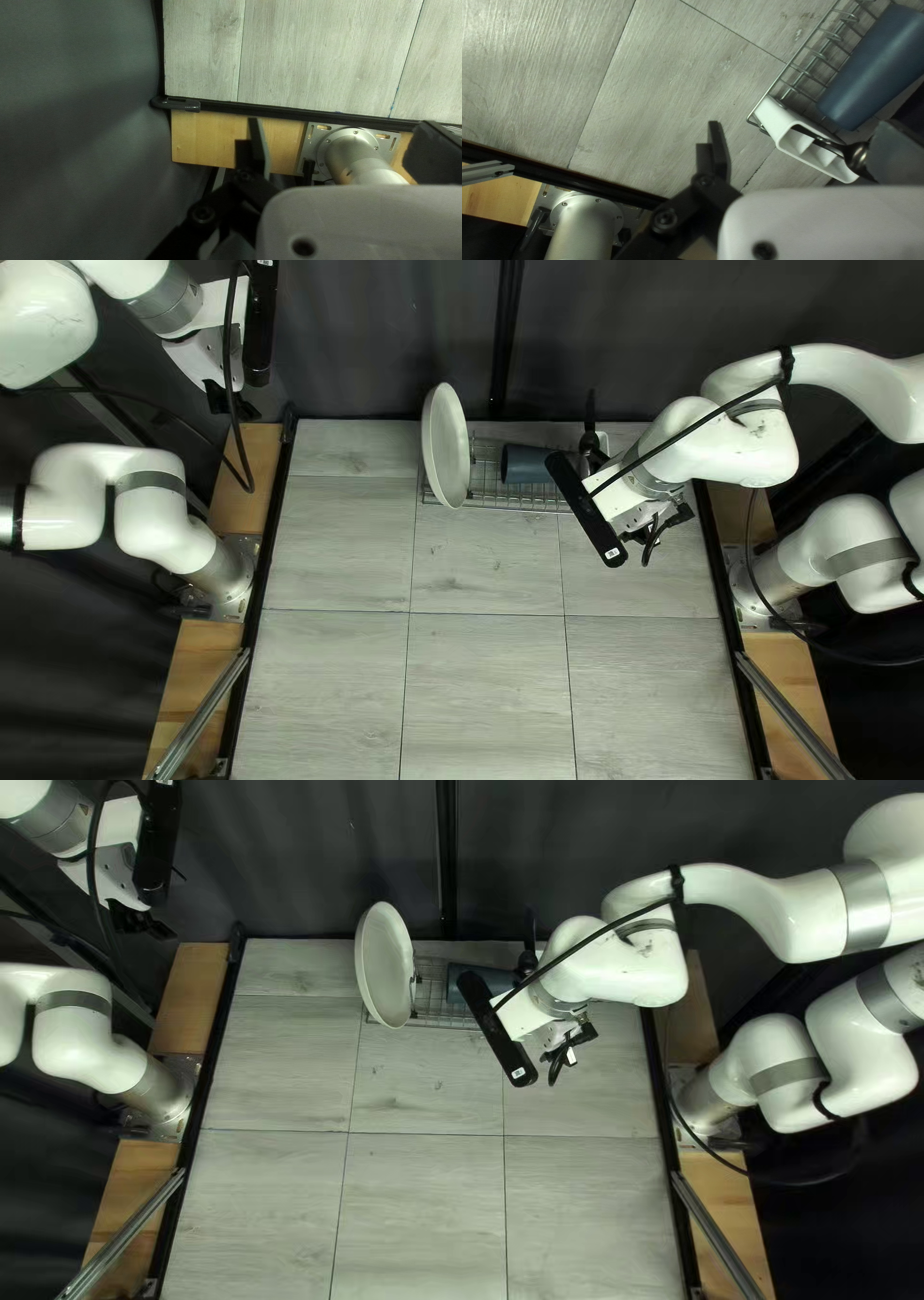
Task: Pick up and place plate onto table. Place down one fork to the left of the plate. Place spoon and knife to the right of the plate. Place cup above the knife and spoon
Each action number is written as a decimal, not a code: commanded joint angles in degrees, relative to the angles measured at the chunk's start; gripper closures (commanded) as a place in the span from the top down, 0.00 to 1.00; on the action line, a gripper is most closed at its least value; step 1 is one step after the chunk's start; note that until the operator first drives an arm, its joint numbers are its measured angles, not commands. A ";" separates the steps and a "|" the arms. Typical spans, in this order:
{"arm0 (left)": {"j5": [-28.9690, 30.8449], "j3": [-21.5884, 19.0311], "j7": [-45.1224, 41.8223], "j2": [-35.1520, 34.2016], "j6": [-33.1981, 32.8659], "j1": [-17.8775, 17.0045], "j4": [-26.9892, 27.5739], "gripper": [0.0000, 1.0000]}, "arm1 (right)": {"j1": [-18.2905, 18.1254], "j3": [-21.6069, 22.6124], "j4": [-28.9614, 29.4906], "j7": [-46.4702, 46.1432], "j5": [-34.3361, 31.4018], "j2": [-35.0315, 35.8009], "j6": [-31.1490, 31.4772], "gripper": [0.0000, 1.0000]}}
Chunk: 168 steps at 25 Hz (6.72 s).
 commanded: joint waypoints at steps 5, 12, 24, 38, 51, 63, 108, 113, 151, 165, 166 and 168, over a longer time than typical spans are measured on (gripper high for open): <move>0.00 0.00 0.00 0.00 0.00 0.00 0.00 1.00 | -3.40 -3.43 6.47 -0.07 -0.71 4.93 6.26 1.00; 0.00 0.00 0.00 0.00 0.00 0.00 0.00 1.00 | -6.85 -8.92 6.72 -4.63 -1.31 9.14 1.95 1.00; 0.00 0.00 0.00 0.00 0.00 0.00 0.00 1.00 | -9.95 -16.08 7.87 -13.53 4.78 15.97 -3.61 1.00; 0.00 0.00 0.00 0.00 0.00 0.00 0.00 1.00 | -11.04 -17.85 9.13 -14.29 8.11 19.99 -4.67 0.00; 0.00 0.00 0.00 0.00 0.00 0.00 0.00 1.00 | -10.06 -14.24 8.80 -4.90 2.86 13.02 2.20 0.00; 0.00 0.00 0.00 0.00 0.00 0.00 0.00 1.00 | -9.96 -6.89 19.11 6.76 -1.63 5.39 20.07 0.00; 0.00 0.00 0.00 0.00 0.00 0.00 0.00 1.00 | 5.88 -0.13 -13.03 0.82 52.37 6.86 -13.98 0.00; 0.00 0.00 0.00 0.00 0.00 0.00 0.00 1.00 | 5.50 -0.99 -16.39 -4.28 52.39 7.93 -17.96 0.00; 0.00 0.00 0.00 0.00 0.00 0.00 0.00 1.00 | -9.99 8.20 -20.11 11.79 22.72 -7.54 -14.71 1.00; 0.00 0.00 0.00 0.00 0.00 0.00 0.00 1.00 | -16.35 2.60 -13.96 5.52 15.54 -8.49 -6.93 1.00; 0.00 0.00 0.00 0.00 0.00 0.00 0.00 1.00 | -17.67 0.90 -11.72 3.66 14.29 -7.57 -5.45 1.00; 0.00 0.00 0.00 0.00 0.00 0.00 0.00 1.00 | -19.57 -1.41 -8.04 1.50 12.57 -5.58 -3.60 1.00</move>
